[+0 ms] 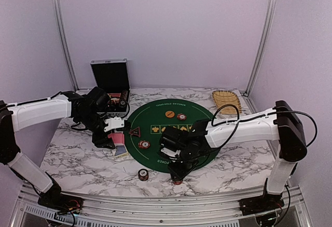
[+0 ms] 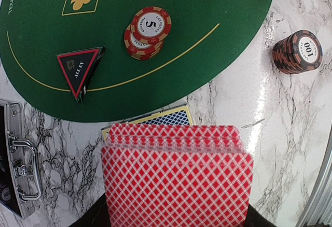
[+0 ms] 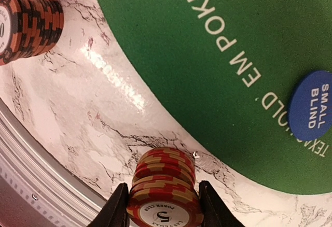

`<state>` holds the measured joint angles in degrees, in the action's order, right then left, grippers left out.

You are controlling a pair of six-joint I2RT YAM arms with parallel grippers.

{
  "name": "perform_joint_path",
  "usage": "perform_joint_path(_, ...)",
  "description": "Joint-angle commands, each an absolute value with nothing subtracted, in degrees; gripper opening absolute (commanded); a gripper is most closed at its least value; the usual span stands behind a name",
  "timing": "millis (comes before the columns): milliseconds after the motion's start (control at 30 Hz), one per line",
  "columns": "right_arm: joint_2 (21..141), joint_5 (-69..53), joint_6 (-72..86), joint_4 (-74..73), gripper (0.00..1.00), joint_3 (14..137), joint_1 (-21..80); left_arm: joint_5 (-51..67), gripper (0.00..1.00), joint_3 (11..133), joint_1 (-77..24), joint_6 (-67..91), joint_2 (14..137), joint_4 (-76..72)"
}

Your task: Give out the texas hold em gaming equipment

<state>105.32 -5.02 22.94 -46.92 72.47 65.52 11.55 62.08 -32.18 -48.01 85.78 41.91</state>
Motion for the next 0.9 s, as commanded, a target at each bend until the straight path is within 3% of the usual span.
perform_joint_path(0, 101.5, -2.93, 23.79, -50.35, 0.16, 76.22, 66.05, 12.83, 0.0, 64.07, -31.82, -47.83, 84.57, 43.41)
perform_joint_path(867, 99.21, 1.75, 21.72, -44.87, 0.14, 66.91, 43.07, 13.02, 0.0, 64.69, -31.82, -47.82, 84.64, 44.09)
